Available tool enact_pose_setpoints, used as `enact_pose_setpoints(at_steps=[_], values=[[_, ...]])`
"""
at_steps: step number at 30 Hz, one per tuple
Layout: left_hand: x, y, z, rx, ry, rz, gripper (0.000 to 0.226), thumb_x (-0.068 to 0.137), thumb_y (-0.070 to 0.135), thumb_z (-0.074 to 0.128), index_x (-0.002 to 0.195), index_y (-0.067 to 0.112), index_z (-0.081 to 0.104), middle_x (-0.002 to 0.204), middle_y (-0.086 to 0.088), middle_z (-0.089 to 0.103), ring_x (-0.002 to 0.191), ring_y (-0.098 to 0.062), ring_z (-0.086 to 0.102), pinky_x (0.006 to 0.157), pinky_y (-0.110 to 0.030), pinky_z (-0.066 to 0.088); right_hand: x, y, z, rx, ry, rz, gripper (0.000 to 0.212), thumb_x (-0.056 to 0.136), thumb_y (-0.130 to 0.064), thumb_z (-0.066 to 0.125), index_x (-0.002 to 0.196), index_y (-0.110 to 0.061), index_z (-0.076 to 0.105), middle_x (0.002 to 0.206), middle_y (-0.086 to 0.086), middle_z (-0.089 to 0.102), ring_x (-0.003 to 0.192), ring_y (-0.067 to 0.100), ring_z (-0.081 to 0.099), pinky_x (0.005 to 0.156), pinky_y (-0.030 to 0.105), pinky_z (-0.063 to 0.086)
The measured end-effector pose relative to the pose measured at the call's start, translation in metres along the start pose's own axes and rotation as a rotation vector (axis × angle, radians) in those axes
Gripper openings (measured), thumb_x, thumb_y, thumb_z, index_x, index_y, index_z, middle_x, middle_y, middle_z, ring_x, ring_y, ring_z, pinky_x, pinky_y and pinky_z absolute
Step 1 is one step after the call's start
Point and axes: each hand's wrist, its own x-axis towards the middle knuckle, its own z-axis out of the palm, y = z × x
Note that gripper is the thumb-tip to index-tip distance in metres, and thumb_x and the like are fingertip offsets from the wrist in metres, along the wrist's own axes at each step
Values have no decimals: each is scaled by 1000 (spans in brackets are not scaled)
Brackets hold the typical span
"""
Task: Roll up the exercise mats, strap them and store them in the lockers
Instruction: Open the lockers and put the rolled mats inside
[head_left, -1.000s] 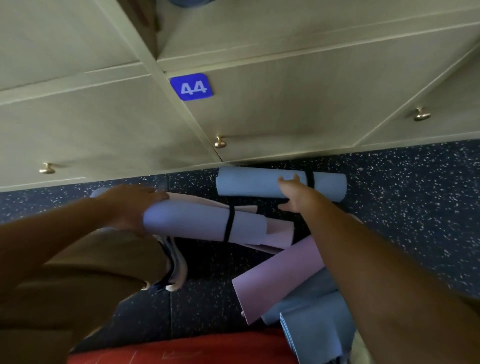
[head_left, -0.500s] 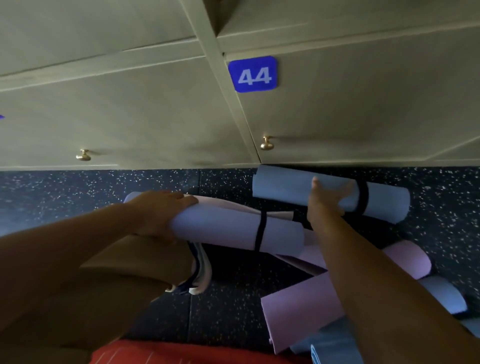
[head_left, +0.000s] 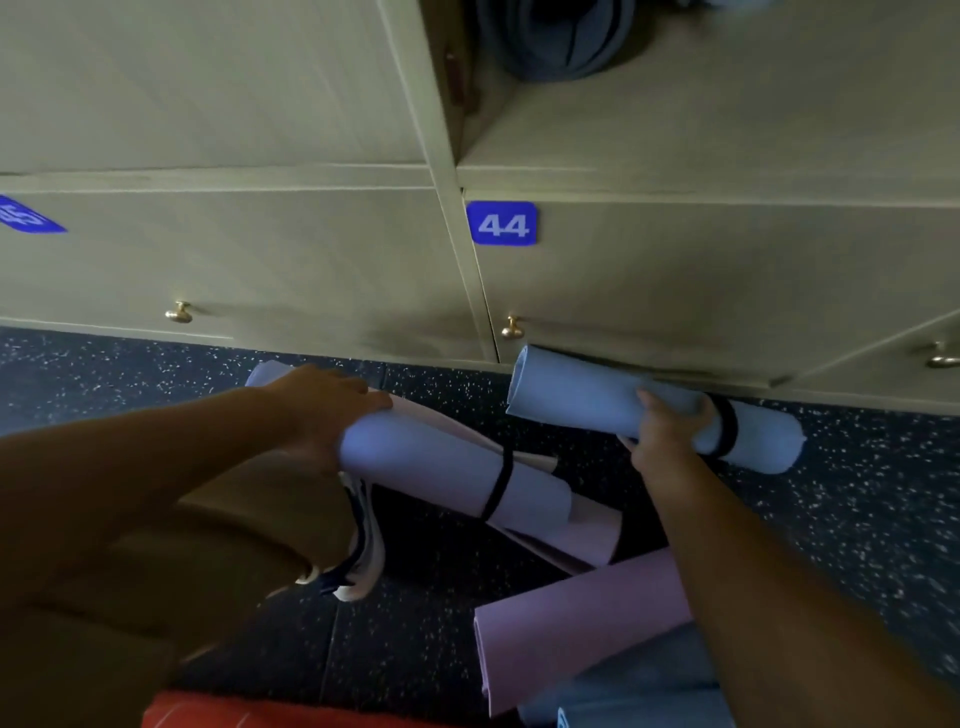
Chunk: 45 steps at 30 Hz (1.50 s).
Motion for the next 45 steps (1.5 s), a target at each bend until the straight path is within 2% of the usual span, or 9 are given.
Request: enact_pose_setpoints(at_steps=[3,8,12,16,19,23,32,40,45], values=[[-23,10,-9,3,28,11,110,60,73,73,152,39,22,143,1,51,131,-25,55,105,-46,48,-3,-18,-28,-109,-229,-53,94,75,-36,89,153,-39,36,147,5,49,109,32,60,58,44,61],[-68,33,-17,12,174,-45,94,66,69,72,145,34,35,126,3,63,112,-22,66,89,-38,56,-83,-48,-62,-172,-408,-50,80,96,-20,72,156,-45,25,162,14,26,133,47,44,97,63,52],[-103,52,-30,-83,158,-131,108,60,75,75,148,32,29,128,2,63,114,-20,66,84,-34,51,-128,-57,-86,-279,-471,-117,82,97,-25,70,156,-49,19,166,12,16,139,47,37,85,57,56],[-142,77,-34,-300,271,-313,82,77,63,75,134,10,50,103,-5,68,91,-18,64,86,-32,53,-181,-66,-107,-363,-468,-218,92,94,-34,73,157,-51,7,158,8,28,131,44,46,70,48,58],[-188,97,-30,-483,36,-628,80,67,71,78,113,7,65,88,-8,72,87,-9,67,84,-21,48,-224,-72,-127,-400,-478,-242,116,68,-46,89,159,-32,19,144,5,51,117,36,63,69,48,61],[-212,82,5,-662,379,-185,92,67,82,69,137,31,40,133,0,63,117,-24,64,89,-37,49,-258,-78,-155,-435,-506,-321,128,56,-49,96,158,-23,24,131,11,68,105,31,74,74,48,61],[-256,106,22,-1252,491,114,99,42,89,69,125,35,57,117,14,67,106,-14,65,98,-41,51,-370,-87,-195,-449,-463,-616,124,65,-41,89,158,-35,8,143,6,55,116,25,65,98,50,54],[-248,135,-41,-1633,491,519,41,88,47,78,119,23,66,106,11,77,93,-3,72,87,-32,55,-389,-138,-194,-474,-194,-875,91,68,-40,92,138,-20,37,129,1,59,108,19,67,90,44,58],[-215,153,-92,-1673,447,578,76,71,73,72,131,27,62,124,14,71,116,-7,67,111,-41,47,-376,-181,-183,-520,-55,-929,101,56,-55,93,136,-20,43,129,1,61,106,20,67,90,45,59]])
